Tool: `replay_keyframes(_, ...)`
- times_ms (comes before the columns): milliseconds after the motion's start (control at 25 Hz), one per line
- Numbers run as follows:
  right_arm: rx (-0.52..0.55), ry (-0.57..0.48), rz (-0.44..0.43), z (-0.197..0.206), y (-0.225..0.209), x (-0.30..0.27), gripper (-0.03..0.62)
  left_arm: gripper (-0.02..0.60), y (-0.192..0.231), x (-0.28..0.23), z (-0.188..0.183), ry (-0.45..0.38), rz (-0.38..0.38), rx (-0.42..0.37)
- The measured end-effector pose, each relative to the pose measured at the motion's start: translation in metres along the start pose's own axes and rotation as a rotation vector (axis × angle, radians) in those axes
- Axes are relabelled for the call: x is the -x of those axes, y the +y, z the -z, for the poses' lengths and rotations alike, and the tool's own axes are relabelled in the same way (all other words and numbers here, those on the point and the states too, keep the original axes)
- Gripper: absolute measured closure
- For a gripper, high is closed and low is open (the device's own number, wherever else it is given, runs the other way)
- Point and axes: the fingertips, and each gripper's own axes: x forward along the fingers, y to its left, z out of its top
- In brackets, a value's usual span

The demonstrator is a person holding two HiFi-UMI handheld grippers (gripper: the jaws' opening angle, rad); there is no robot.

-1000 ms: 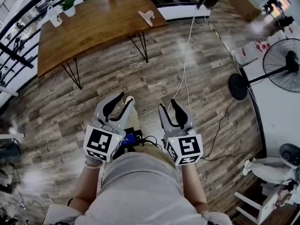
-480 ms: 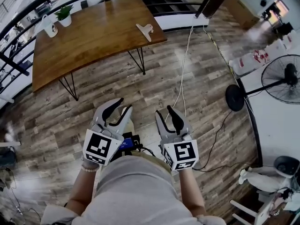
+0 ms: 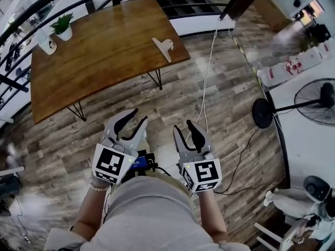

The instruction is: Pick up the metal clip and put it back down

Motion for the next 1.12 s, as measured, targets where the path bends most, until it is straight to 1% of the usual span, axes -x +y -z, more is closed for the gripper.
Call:
replay_keyframes(520, -0.026, 0.024, 0.031, -0.045, -0.034, -0.113, 0.419, 0.469, 0.1, -0.077, -0.02, 0.019, 0.034, 0.002)
replay_keyframes(800, -0.019, 0.033, 0.047, -0.063, -0.04, -0.154, 0.422, 0.469, 0.133, -0.103, -0.025, 0.014, 0.066, 0.007)
replay_keyframes(1120, 0.011, 0.059, 0.05, -0.068, -0.034, -0.178, 0.424, 0.469, 0.156, -0.11, -0.023, 0.013, 0.072, 0.016)
